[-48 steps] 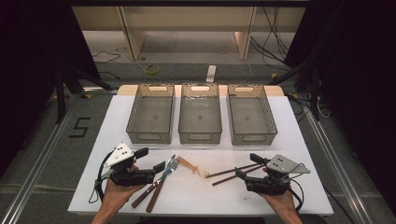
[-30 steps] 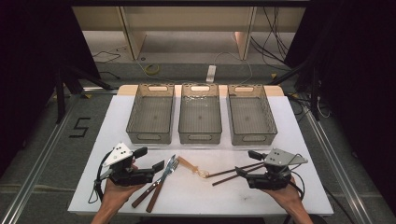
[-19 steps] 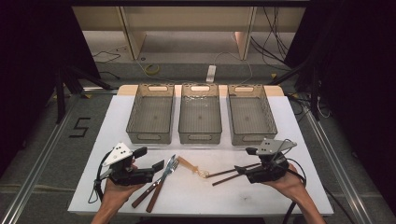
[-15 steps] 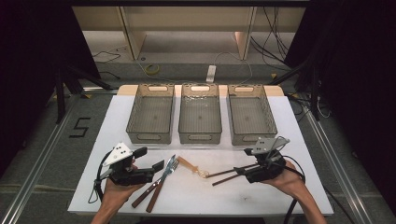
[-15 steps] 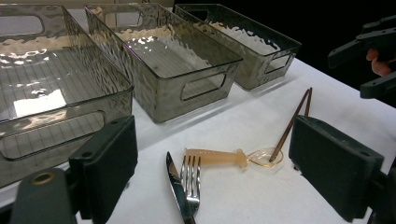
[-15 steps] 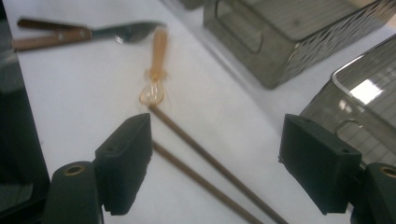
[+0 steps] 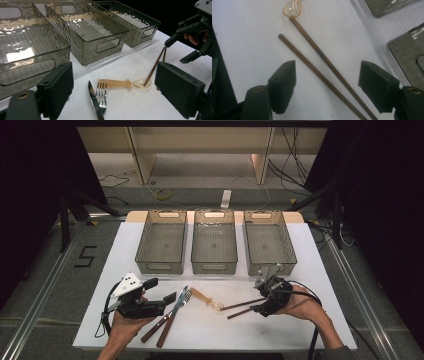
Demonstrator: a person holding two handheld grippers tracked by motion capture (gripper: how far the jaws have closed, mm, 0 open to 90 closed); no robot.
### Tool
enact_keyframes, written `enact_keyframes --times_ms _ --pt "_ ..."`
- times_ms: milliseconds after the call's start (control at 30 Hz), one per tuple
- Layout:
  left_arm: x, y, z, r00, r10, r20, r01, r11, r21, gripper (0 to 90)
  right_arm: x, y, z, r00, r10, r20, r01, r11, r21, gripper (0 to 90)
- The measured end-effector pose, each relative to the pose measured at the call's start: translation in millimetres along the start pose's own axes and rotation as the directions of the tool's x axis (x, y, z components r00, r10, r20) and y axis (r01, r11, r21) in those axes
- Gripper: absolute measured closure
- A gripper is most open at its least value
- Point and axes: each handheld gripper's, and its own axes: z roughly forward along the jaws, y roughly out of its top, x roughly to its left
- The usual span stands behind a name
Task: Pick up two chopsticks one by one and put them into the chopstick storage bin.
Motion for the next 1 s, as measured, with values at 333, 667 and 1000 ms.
enact_keyframes --times_ms 333,667,1000 --pt "-0.2 0.0 0.6 1.0000 0.008 -0.002 -0.008 1.0000 0.005 15.0 -2.4 2.1 17.6 0.9994 -0.035 0.000 0.035 0.992 0.119 34.7" --pt "-0.1 0.0 0.6 1.0000 -0.001 -0.001 0.001 1.0000 0.002 14.9 -7.9 0.3 31.9 0.9972 -0.070 -0.025 0.074 0.978 0.196 48.1" --pt "-0.2 -0.4 1.0 1.0000 0.002 -0.002 -0.002 1.0000 0.005 15.0 -9.9 0.4 41.1 0.9954 -0.085 -0.043 0.093 0.963 0.252 58.5"
